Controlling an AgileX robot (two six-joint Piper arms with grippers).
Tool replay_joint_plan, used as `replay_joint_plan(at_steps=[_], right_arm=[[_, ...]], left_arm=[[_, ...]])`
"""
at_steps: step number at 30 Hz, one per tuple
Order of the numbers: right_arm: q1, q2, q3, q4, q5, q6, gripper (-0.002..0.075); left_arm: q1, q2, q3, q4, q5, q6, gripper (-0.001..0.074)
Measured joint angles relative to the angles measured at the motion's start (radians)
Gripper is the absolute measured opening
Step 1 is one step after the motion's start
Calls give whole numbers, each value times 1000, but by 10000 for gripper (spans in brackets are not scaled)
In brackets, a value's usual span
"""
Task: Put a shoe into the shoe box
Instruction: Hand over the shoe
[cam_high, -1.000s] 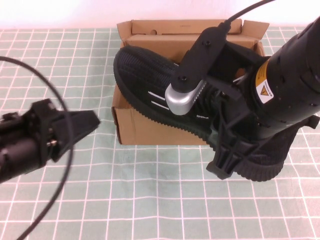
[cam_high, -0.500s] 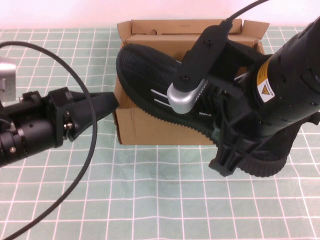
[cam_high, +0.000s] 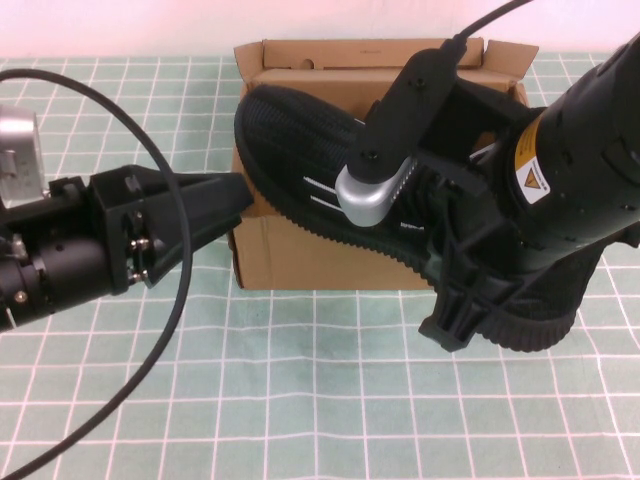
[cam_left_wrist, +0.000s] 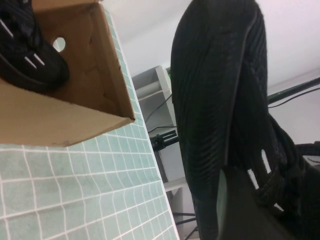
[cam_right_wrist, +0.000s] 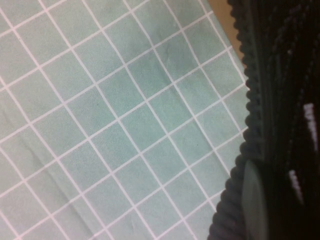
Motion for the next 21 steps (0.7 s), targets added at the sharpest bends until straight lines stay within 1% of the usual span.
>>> replay_joint_plan(at_steps=[5,7,8,10,12,13,14,15,17,21], right_arm=[[0,0,0,0,0,0,13],[0,0,0,0,0,0,13],[0,0,0,0,0,1,13],[0,0,0,0,0,5,13],[0,0,0,0,0,11,13],[0,0,0,0,0,14,13],[0,0,0,0,0,17,13],[0,0,0,0,0,19,13],[0,0,0,0,0,20,13],[0,0,0,17,0,24,13]], left_arm=[[0,0,0,0,5,-41,235],[0,0,0,0,10,-43,253],[0,0,0,0,10,-43,279],[0,0,0,0,13,-48,365],[0,0,0,0,13,-66,498],[0,0,0,0,13,-73,553],[0,0,0,0,13,-78,603],[0,0,0,0,13,-85,634],[0,0,0,0,13,-90,665],[0,0,-33,0,13,-91,669]])
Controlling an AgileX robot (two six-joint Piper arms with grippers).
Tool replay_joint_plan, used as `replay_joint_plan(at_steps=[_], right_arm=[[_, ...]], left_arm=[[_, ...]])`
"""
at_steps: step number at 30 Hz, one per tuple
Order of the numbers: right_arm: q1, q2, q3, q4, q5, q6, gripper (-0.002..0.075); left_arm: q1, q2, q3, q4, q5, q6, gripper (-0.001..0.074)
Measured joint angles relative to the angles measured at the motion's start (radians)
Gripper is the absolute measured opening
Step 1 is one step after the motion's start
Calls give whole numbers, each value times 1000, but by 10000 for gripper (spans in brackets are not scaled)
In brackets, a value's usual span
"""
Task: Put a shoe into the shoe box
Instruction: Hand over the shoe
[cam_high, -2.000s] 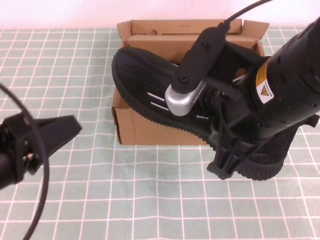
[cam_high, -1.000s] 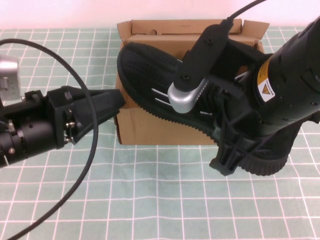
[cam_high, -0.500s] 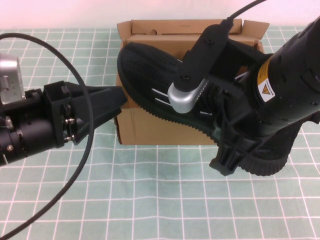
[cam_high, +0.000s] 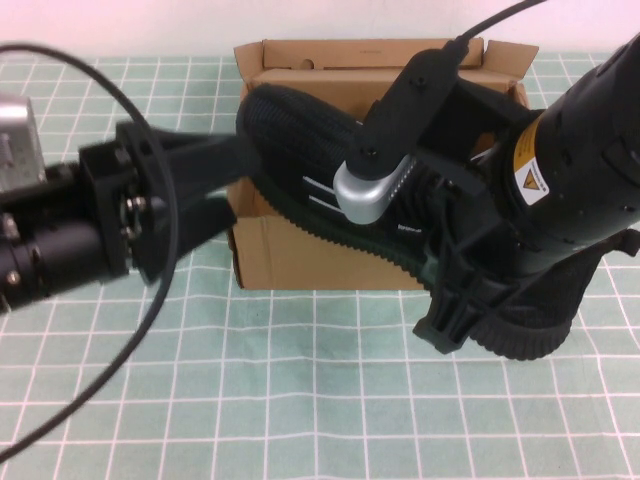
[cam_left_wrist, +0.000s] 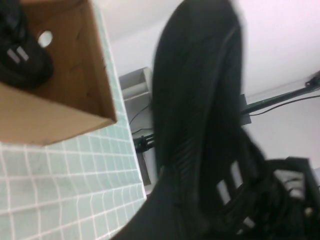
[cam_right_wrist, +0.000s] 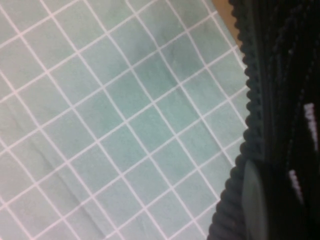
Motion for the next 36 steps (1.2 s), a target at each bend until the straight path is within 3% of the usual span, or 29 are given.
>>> replay_joint_plan(at_steps=[8,20,36], right_arm=[[0,0,0,24,0,0,13],[0,0,0,-22,0,2,12],[0,0,0,1,0,5,12]], left_arm=[[0,0,-105,0,-25,0,670],[0,15,-123,93,-72,2,671],[-13,256,-174,7,-39,61,671]])
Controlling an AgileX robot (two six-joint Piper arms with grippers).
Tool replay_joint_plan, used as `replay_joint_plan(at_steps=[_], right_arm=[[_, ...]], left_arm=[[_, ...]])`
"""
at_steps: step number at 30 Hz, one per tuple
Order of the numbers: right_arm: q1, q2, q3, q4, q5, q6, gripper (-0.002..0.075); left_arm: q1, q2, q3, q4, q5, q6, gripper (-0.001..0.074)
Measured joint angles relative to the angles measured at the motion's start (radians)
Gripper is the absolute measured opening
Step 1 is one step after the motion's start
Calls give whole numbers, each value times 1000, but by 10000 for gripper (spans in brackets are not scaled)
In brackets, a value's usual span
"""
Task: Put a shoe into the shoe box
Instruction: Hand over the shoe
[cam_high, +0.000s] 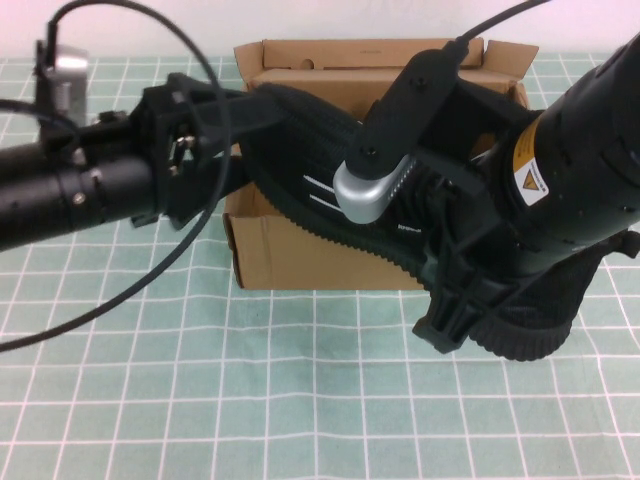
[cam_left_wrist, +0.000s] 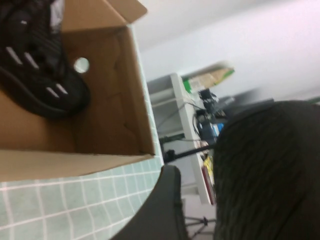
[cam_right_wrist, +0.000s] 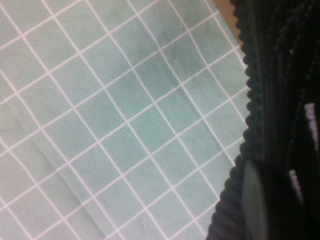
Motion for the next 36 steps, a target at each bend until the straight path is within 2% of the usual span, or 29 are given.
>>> replay_joint_plan(at_steps=[7,12,14,18,19,27,29,30,32,34,36], right_arm=[[0,0,0,2,0,0,12],[0,0,0,2,0,0,12],[0,0,0,2,0,0,12],[0,-1,0,2,10,0,12],[0,-1,0,4,14,0,12],[0,-1,0,18,26,0,17],[0,-1,0,22,26,0,66],[0,-1,0,26,22,0,118],[0,-1,0,26,6,7,255],[0,-1,0,30,0,23,439],[0,-1,0,39,0,34,571]], left_arm=[[-68,56,-102,-4,26,15,671],[-80,82,-120,-1,40,9,654],[-82,92,-120,12,48,-10,549],[-82,116,-121,41,50,-21,185],[-82,120,-121,49,50,-19,154],[-82,132,-121,53,73,-17,158],[-82,132,-121,53,73,-17,158],[-82,132,-121,56,73,-17,157],[-82,135,-121,60,85,-17,156],[-82,135,-121,67,88,-12,154],[-82,135,-121,67,88,-10,154]])
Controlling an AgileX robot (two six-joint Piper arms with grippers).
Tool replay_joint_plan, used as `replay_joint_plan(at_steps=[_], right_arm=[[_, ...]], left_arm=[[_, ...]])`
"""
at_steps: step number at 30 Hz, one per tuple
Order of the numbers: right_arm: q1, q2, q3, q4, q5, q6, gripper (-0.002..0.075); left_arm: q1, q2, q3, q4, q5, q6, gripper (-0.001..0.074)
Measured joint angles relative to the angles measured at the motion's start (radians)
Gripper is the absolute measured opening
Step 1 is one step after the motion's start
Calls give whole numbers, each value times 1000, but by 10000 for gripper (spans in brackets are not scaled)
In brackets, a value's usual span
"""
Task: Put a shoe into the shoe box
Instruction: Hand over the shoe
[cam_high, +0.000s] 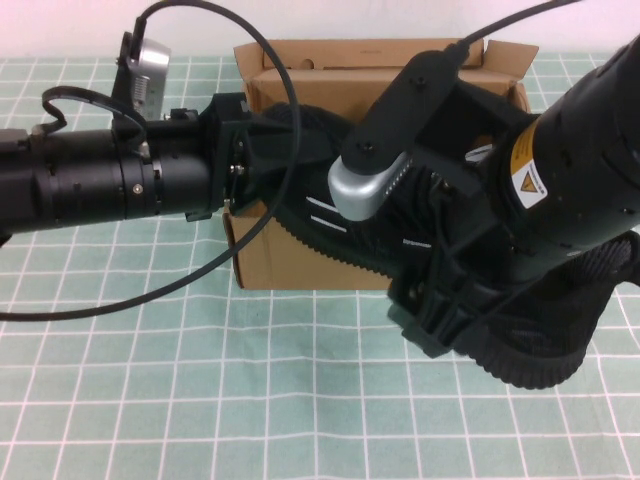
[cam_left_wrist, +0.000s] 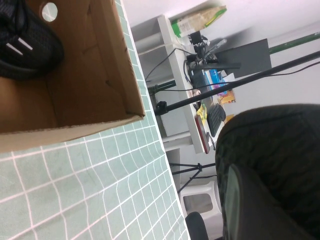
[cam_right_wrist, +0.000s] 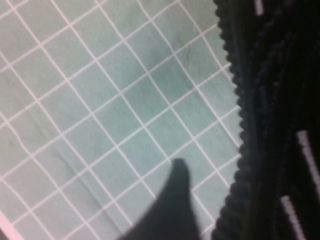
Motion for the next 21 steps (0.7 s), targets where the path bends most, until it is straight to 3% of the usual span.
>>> replay_joint_plan(at_steps=[2,5,21], right_arm=[[0,-2,0,5,-2,9,641],[0,-15,0,11,-2,13,678],[0,-224,0,34,-6,130,687]], left_arm=[[0,0,0,0,0,2,154],[0,0,0,0,2,4,153],[52,2,0,-24,16,12,146]])
